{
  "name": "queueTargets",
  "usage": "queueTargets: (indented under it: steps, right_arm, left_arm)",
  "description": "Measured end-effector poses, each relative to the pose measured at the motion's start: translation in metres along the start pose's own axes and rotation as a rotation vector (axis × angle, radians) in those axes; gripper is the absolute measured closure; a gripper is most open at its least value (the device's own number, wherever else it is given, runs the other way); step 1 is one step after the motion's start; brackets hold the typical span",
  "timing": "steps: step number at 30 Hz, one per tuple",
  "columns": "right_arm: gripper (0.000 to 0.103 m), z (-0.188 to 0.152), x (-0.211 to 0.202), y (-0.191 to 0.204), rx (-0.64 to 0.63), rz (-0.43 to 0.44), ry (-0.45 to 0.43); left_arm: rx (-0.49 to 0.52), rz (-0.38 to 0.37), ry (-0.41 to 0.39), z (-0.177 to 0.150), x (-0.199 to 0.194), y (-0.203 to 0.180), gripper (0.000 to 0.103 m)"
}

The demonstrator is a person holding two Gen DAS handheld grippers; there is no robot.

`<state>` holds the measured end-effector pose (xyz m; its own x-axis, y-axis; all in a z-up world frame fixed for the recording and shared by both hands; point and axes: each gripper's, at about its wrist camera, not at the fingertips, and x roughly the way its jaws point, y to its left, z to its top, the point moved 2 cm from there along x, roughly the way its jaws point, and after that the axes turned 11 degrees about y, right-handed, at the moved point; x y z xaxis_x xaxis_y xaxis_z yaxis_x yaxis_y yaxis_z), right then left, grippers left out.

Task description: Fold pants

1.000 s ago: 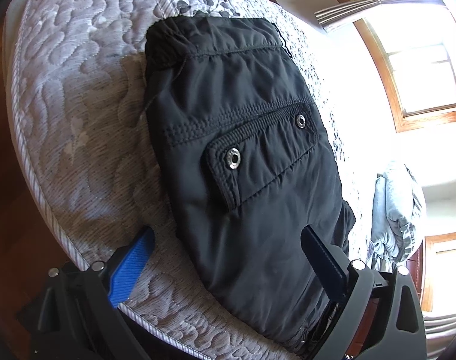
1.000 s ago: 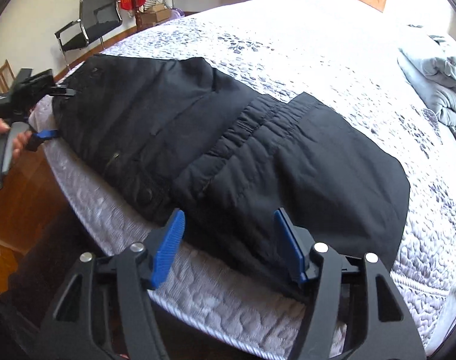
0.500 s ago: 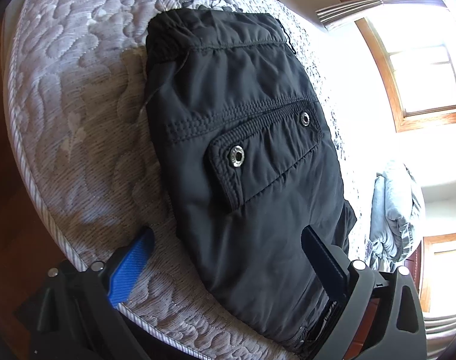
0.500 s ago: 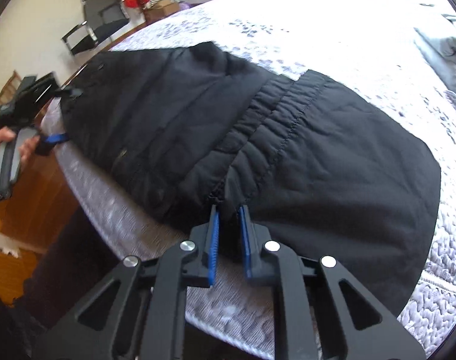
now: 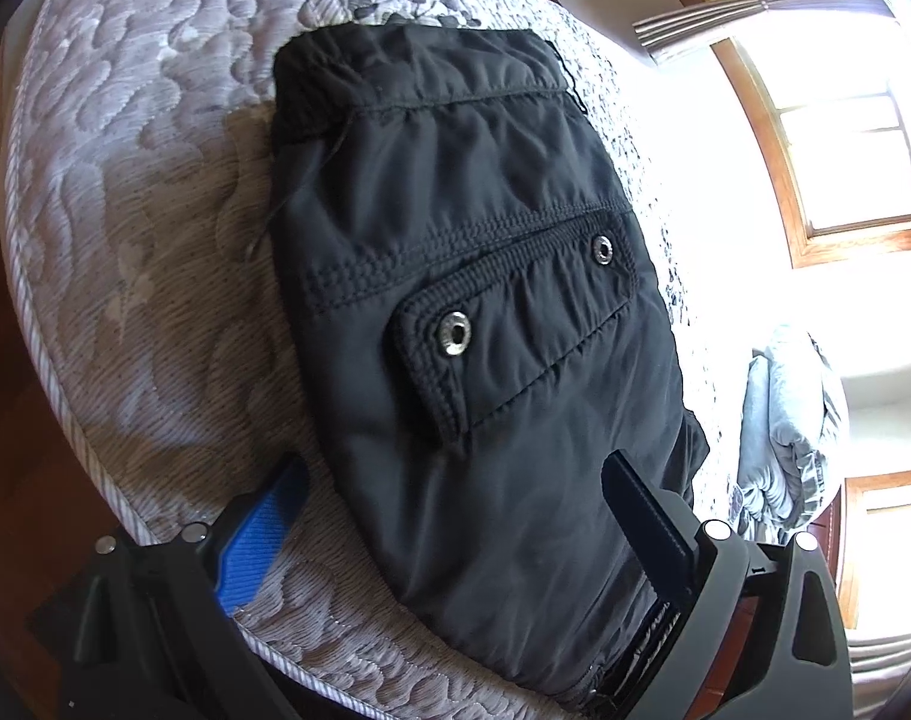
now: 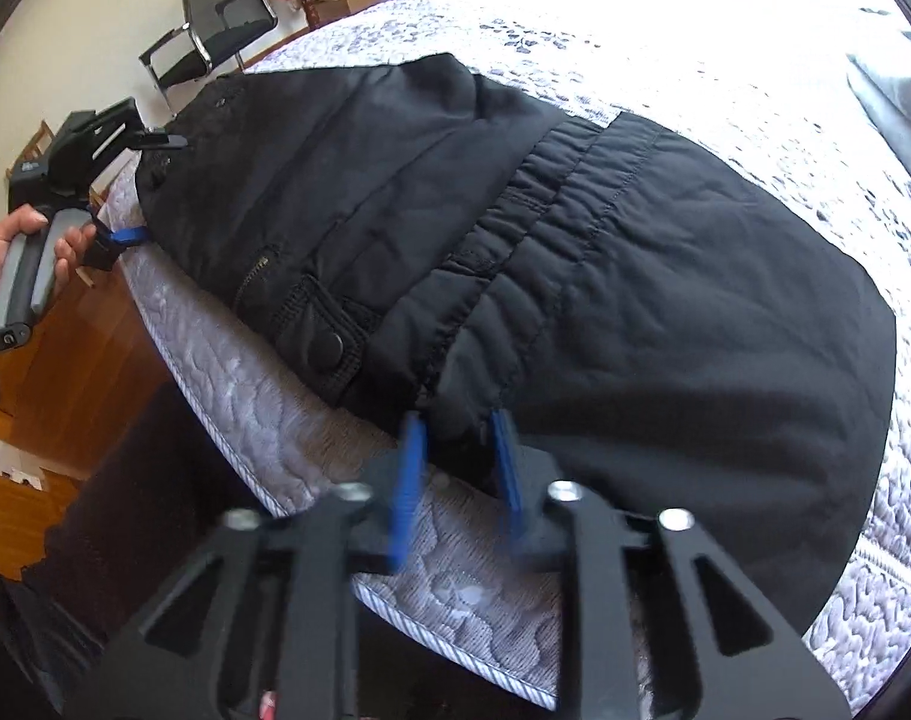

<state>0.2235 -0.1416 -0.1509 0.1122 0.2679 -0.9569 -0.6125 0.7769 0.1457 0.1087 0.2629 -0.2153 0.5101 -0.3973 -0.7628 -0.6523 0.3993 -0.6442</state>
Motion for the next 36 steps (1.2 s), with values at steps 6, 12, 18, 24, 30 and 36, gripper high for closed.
queueTargets:
  steps: [6, 12, 18, 24, 30, 36]
  right_arm:
    - [0.03, -0.012, -0.038, -0.023, 0.139, 0.093, -0.109]
    - [0.026, -0.044, -0.077, -0.094, 0.39, 0.082, -0.222]
    - [0.026, -0.086, -0.081, -0.158, 0.637, 0.067, -0.253]
    - [0.026, -0.103, -0.073, -0.17, 0.68, 0.067, -0.249]
    - [0.026, -0.09, -0.07, -0.162, 0.632, 0.048, -0.237]
    - [0.026, -0.08, -0.063, -0.154, 0.598, 0.041, -0.207]
  left_arm:
    - [-0.015, -0.022, 0.009, 0.005, 0.002, 0.003, 0.004]
    - [-0.007, -0.088, -0.003, 0.009, 0.0, 0.005, 0.004]
    - [-0.008, -0.166, -0.007, 0.015, 0.004, 0.008, 0.004]
    - [-0.071, -0.252, -0.002, 0.027, 0.005, 0.021, 0.005]
    - [-0.124, -0.241, -0.019, 0.037, 0.003, 0.037, 0.044]
    - [-0.164, -0.353, -0.025, 0.036, -0.001, 0.054, 0.075]
